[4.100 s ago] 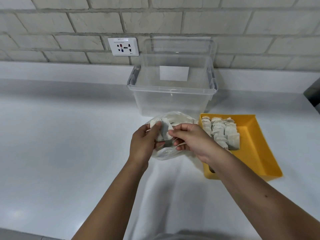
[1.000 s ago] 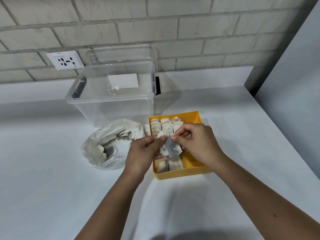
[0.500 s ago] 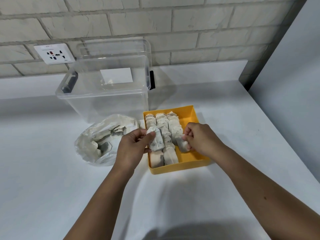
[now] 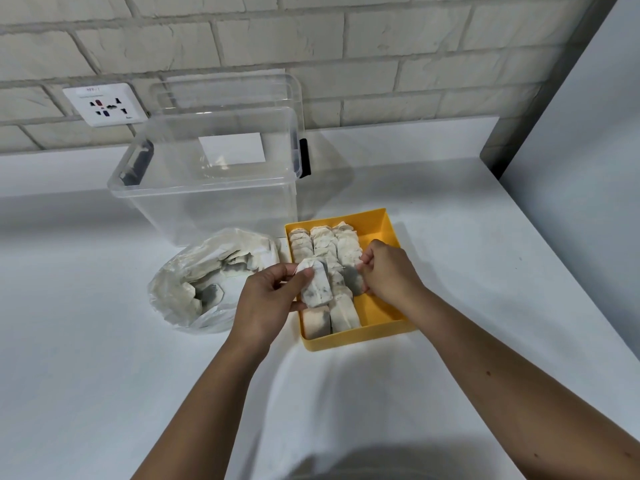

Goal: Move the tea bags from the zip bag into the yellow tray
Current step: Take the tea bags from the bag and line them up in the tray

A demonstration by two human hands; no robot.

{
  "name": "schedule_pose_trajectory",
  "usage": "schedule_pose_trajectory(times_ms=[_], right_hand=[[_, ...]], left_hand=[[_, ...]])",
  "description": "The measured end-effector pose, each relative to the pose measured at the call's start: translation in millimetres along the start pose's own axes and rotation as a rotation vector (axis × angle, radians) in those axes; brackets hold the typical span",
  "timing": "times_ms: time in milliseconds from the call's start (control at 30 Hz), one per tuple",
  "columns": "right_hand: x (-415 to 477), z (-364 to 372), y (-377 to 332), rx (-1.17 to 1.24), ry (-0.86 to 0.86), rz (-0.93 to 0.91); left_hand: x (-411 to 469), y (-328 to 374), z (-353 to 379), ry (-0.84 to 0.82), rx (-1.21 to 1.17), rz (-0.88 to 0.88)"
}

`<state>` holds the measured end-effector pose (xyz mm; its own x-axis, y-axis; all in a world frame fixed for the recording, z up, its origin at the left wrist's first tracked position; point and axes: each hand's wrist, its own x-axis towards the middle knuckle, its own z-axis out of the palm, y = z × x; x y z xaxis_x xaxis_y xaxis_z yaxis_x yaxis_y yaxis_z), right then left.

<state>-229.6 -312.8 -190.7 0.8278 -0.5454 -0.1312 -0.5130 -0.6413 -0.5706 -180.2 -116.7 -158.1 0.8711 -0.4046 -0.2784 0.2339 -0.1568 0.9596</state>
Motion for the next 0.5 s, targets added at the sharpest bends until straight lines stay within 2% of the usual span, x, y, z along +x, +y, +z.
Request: schedule_pose_trajectory(times_ms=[67, 133, 167, 233, 300, 500], right_hand=[[-6, -6, -3, -0.014, 0.067, -0.051], [-16, -18, -12, 0.087, 0.124, -0.127], [-23, -26, -17, 0.212, 0.095, -0.143], [-35, -40, -30, 0.495, -0.099, -0.132], [-41, -47, -36, 0.556, -0.239, -0.148], [-45, -51, -36, 0.605, -0.233, -0.156]], left_hand=[[0, 0, -1, -0.001, -0.001, 0.001], [1, 1, -2, -0.019, -0.006, 0.008], [1, 2, -2, -0.031, -0.009, 0.013], [1, 4, -1, -0.057, -0.004, 0.03], [1, 5, 2, -0.085, 0.014, 0.041], [0, 6, 8, -0.111, 0.057, 0.07]])
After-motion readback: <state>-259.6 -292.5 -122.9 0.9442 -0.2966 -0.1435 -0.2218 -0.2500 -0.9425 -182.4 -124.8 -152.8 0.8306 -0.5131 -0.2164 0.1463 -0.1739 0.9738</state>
